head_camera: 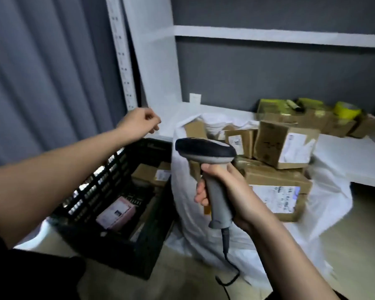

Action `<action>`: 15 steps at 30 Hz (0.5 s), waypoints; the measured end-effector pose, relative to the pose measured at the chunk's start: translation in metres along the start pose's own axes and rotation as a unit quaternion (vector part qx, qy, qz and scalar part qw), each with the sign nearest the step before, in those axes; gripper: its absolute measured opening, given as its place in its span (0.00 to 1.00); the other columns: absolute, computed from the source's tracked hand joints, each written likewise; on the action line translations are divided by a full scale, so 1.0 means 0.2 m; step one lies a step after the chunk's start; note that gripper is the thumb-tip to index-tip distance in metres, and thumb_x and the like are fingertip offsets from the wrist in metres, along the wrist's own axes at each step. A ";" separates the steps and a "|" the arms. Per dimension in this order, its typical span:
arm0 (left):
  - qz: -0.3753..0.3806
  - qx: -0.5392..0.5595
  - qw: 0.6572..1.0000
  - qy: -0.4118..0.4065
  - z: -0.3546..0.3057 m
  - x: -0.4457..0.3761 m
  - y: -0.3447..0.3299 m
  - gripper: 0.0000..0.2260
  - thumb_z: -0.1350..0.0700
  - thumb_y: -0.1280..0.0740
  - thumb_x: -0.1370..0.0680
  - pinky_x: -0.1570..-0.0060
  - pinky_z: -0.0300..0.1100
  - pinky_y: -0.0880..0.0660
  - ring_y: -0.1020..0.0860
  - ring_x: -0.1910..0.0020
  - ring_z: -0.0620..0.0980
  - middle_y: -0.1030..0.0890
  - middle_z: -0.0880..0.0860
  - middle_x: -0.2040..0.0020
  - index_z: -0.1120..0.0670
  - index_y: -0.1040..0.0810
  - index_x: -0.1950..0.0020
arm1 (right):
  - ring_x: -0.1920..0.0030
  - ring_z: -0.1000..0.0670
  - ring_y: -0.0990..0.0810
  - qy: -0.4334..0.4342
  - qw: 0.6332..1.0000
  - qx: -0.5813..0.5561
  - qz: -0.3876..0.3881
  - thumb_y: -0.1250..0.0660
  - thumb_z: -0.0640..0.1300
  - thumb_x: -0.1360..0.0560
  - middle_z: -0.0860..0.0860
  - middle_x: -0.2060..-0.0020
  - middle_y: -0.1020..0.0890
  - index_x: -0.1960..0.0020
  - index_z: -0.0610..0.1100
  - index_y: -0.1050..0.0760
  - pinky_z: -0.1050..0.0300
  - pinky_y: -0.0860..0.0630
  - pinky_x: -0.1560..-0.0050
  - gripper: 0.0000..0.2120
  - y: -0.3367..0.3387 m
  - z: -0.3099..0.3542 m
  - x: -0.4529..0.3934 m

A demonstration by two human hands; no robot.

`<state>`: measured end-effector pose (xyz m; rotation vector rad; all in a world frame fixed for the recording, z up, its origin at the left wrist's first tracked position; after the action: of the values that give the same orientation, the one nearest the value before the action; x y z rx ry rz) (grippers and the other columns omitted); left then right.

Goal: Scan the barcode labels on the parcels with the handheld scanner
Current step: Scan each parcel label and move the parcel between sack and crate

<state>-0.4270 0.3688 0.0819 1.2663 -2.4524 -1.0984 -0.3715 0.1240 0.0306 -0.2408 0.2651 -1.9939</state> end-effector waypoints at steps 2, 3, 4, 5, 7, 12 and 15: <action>0.038 -0.054 0.995 0.068 0.34 0.06 0.03 0.07 0.55 0.36 0.22 0.51 0.45 0.23 0.20 0.59 0.55 0.18 0.53 0.62 0.54 0.21 0.58 | 0.75 0.47 0.23 -0.042 0.998 0.031 0.023 0.34 0.42 0.22 0.43 0.72 0.23 0.45 0.40 0.33 0.57 0.27 0.72 0.11 -0.15 -0.15 -0.09; 0.082 -0.115 0.985 0.102 0.52 0.11 0.02 0.09 0.52 0.36 0.21 0.53 0.42 0.25 0.21 0.57 0.54 0.19 0.55 0.59 0.56 0.20 0.55 | 0.75 0.47 0.24 -0.062 0.997 0.047 0.029 0.35 0.42 0.21 0.43 0.73 0.24 0.45 0.40 0.34 0.57 0.28 0.72 0.10 -0.23 -0.24 -0.15; 0.130 -0.178 0.967 0.130 0.66 0.16 -0.01 0.13 0.48 0.37 0.22 0.54 0.40 0.28 0.21 0.53 0.55 0.19 0.56 0.54 0.57 0.20 0.51 | 0.75 0.46 0.25 -0.074 0.995 0.064 0.028 0.36 0.42 0.21 0.44 0.73 0.24 0.45 0.40 0.34 0.56 0.28 0.73 0.10 -0.27 -0.31 -0.21; 0.182 -0.239 0.941 0.158 0.83 0.23 -0.04 0.19 0.43 0.37 0.23 0.54 0.40 0.29 0.22 0.50 0.55 0.20 0.57 0.49 0.58 0.20 0.47 | 0.75 0.46 0.26 -0.088 0.993 0.078 0.026 0.35 0.42 0.21 0.44 0.73 0.25 0.45 0.40 0.35 0.56 0.29 0.73 0.10 -0.33 -0.39 -0.27; 0.264 -0.303 0.893 0.202 1.10 0.35 -0.12 0.25 0.40 0.37 0.24 0.50 0.40 0.28 0.23 0.44 0.56 0.21 0.60 0.40 0.60 0.23 0.40 | 0.76 0.47 0.27 -0.111 0.989 0.098 0.014 0.36 0.42 0.21 0.45 0.73 0.25 0.45 0.41 0.35 0.57 0.29 0.74 0.10 -0.39 -0.51 -0.37; 0.327 -0.318 0.844 0.284 1.64 0.42 -0.27 0.38 0.40 0.35 0.24 0.35 0.44 0.32 0.34 0.30 0.58 0.37 0.61 0.26 0.60 0.44 0.23 | 0.80 0.49 0.28 -0.152 0.980 0.126 -0.018 0.36 0.41 0.21 0.46 0.76 0.25 0.41 0.36 0.32 0.61 0.30 0.79 0.12 -0.48 -0.84 -0.67; 0.341 -0.293 0.834 0.319 1.89 0.34 -0.40 0.42 0.40 0.33 0.25 0.35 0.46 0.31 0.35 0.28 0.59 0.40 0.61 0.24 0.61 0.48 0.23 | 0.80 0.49 0.27 -0.177 0.975 0.123 -0.043 0.35 0.42 0.21 0.46 0.75 0.25 0.43 0.36 0.32 0.60 0.30 0.78 0.12 -0.49 -1.01 -0.85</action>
<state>-0.5905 0.4888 -0.2536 0.3896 -1.6243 -0.8946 -0.4418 0.3338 -0.1423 -0.4471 -0.2238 -2.0034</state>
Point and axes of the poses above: each hand's wrist, its own x-axis away from the middle knuckle, its own y-axis out of the back of the hand, z = x × y, the point moved 10 cm from there along -x, towards the middle knuckle
